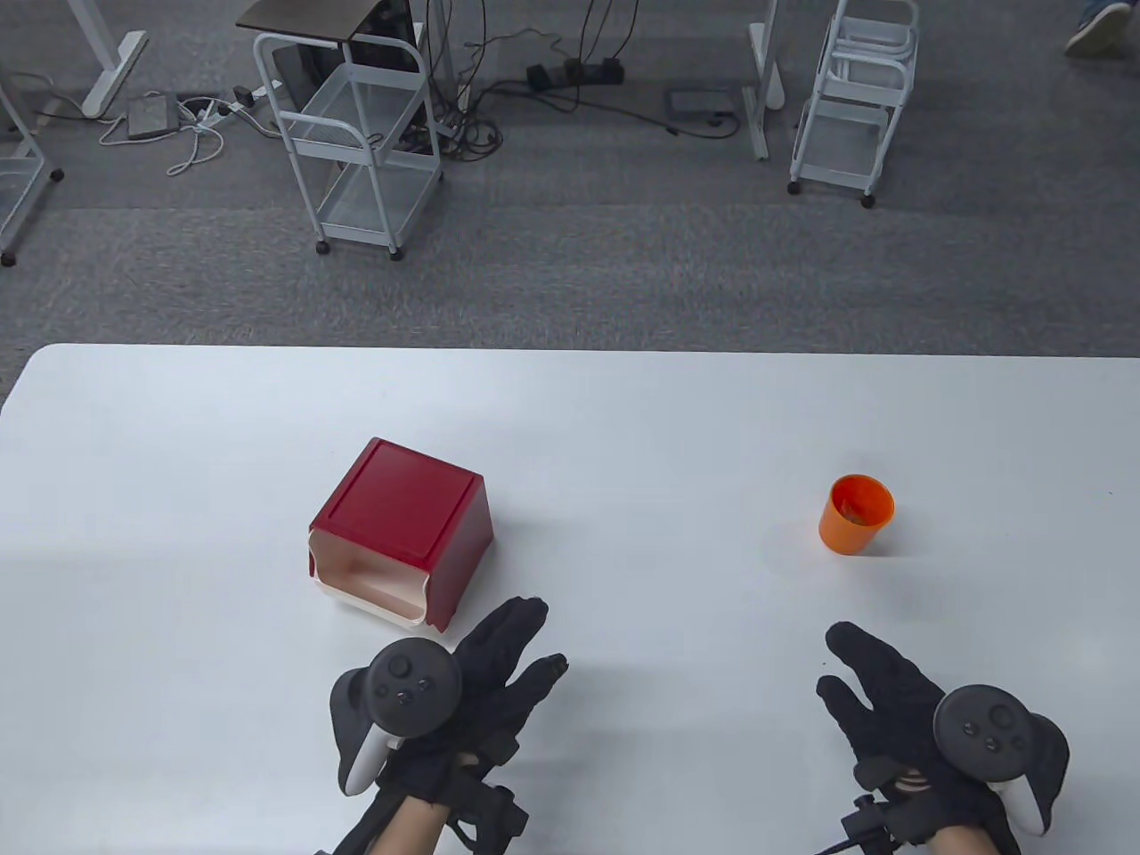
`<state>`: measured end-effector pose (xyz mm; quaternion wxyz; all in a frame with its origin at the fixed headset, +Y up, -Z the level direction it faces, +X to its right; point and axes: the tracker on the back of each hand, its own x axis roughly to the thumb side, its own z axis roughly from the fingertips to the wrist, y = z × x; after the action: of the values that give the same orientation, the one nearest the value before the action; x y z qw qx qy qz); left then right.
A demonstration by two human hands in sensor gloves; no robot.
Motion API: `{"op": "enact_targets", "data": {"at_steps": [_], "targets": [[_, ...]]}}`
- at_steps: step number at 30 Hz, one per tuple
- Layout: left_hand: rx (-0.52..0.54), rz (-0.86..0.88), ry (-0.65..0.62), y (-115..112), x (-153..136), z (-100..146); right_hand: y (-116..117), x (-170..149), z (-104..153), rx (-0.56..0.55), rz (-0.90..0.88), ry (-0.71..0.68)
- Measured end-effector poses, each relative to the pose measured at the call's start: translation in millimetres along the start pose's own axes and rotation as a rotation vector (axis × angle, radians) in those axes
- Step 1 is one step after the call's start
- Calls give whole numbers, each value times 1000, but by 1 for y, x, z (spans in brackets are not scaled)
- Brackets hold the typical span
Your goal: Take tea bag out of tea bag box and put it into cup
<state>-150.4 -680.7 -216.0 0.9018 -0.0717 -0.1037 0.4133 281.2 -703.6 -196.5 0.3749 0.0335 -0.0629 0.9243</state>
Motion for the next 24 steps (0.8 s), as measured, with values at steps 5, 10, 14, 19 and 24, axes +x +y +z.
{"op": "enact_targets", "data": {"at_steps": [5, 10, 14, 19, 24], "targets": [[-10, 47, 15, -9, -21, 2, 1, 1, 0, 5, 7, -9], [-2, 73, 18, -9, -29, 3, 2, 4, 0, 7, 16, -21], [-14, 72, 15, -9, -29, 3, 3, 4, -1, 13, 20, -19], [-18, 62, 21, -9, -30, 3, 3, 4, -1, 16, 21, -16], [-17, 65, 23, -8, -30, 3, 4, 4, -2, 23, 23, -15]]}}
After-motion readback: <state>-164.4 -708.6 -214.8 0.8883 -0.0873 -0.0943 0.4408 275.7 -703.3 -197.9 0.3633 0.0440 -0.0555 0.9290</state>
